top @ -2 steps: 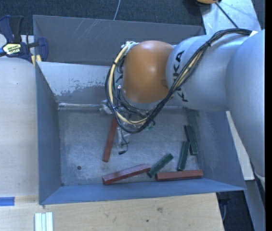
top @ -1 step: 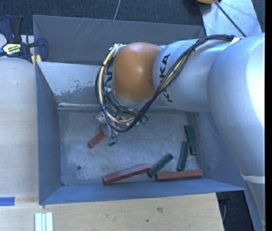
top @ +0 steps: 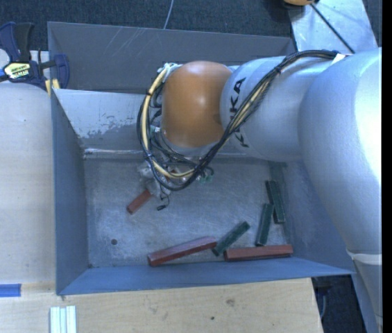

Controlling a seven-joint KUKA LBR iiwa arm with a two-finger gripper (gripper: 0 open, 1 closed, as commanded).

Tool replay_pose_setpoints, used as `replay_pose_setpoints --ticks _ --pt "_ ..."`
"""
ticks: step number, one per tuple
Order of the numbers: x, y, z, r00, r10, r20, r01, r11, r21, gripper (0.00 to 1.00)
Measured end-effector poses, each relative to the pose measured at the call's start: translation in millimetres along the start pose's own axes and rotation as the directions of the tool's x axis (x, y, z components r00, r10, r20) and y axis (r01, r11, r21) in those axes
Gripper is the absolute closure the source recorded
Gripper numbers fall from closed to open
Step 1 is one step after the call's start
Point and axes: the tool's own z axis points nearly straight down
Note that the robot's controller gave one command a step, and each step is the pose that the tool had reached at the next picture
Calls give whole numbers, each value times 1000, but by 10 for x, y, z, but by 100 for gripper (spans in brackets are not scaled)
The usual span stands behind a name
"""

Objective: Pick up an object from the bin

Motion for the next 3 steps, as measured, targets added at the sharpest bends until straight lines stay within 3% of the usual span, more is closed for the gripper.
replay_pose_setpoints --ticks 1,2,3 --pt "239 86 -539 998 -63 -6 63 998 -2 100" --pt "254 204 -123 996 -92 1 92 996 1 0" --pt "260 216 -81 996 -91 0 91 996 0 100"
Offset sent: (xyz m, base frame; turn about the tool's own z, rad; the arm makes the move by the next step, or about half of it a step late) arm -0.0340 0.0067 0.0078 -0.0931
